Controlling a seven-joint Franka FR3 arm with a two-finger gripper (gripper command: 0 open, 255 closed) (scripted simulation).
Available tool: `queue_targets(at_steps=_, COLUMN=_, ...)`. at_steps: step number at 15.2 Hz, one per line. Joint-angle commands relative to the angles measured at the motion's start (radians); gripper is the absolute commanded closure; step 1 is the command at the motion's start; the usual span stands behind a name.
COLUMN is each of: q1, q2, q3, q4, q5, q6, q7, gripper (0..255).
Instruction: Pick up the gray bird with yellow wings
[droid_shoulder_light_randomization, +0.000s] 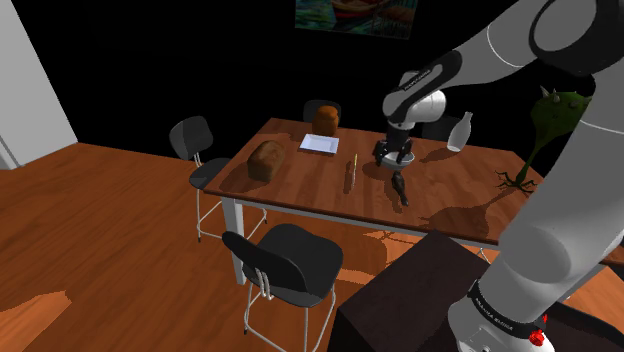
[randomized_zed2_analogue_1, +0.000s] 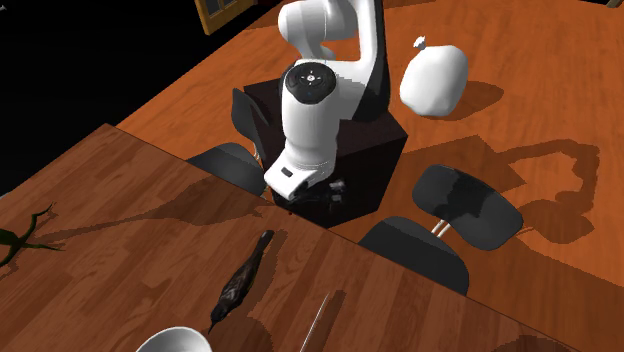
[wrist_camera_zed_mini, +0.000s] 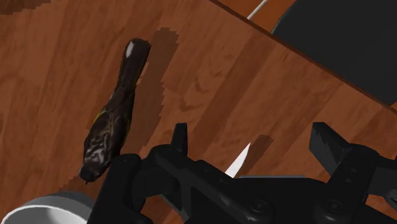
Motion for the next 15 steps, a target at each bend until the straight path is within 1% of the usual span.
queue_targets(at_steps=1, q1=-0.015, q2=0.066, q3=-0.011, q4=0.031, q5=0.015, q6=0.034, q7=-0.004, gripper=0)
queue_targets(at_steps=8, q1=-0.085, q2=0.299, q3=-0.032, q4=0.184, q5=0.081, q6=0.104, q7=-0.022, gripper=0)
queue_targets(at_steps=15, q1=-0.171, q2=0.526, q3=-0.038, q4=0.375, q5=0.140, q6=0.133, q7=-0.025, gripper=0)
